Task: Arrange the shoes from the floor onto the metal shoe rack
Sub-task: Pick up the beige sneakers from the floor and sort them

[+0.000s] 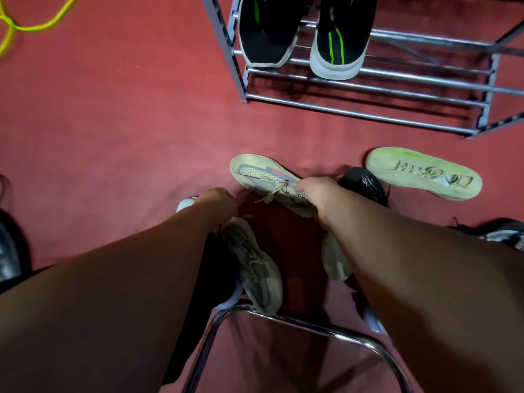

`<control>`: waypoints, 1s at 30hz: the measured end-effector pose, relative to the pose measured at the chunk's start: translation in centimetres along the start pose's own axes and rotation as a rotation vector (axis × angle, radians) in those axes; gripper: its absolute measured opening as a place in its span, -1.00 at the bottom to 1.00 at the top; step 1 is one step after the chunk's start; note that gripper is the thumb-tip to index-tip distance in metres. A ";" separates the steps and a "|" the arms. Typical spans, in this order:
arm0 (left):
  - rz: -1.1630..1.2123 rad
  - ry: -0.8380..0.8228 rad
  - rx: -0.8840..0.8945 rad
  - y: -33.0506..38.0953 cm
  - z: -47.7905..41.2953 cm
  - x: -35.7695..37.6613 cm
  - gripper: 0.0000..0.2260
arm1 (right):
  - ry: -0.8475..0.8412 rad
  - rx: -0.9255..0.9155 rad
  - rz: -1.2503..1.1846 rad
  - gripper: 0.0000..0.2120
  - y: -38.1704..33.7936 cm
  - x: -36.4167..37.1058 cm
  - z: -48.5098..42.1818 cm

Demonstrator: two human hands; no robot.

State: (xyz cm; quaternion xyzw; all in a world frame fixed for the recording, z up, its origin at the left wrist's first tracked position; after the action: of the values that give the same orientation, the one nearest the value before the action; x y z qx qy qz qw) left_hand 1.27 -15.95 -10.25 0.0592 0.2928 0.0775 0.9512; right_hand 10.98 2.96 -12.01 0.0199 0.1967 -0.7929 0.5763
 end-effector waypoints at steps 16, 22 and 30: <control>-0.421 -0.206 0.094 -3.3 -4.4 2.8 -0.65 | -0.015 0.241 -0.325 -0.71 2.8 1.8 -2.8; -0.467 -0.229 0.131 -3.5 -5.2 3.6 -0.65 | -0.001 0.241 -0.356 -0.89 2.7 2.1 -3.3; -0.441 -0.249 0.136 -3.5 -5.4 3.9 -0.55 | -0.022 0.196 -0.304 -0.82 3.0 2.2 -4.1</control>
State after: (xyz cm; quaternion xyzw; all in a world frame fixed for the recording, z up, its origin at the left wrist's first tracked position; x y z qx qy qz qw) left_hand 1.79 -18.35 -17.40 0.0665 0.1837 -0.1595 0.9677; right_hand 12.21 1.59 -17.20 0.0373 0.1126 -0.8864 0.4474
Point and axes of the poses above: each hand's wrist, its own z-axis away from the middle knuckle, its own x-axis out of the palm, y = z × x, the point moved 1 cm from there along -z, towards the middle knuckle, and after that the axes turned 2 degrees about z, right-handed, at the moved point
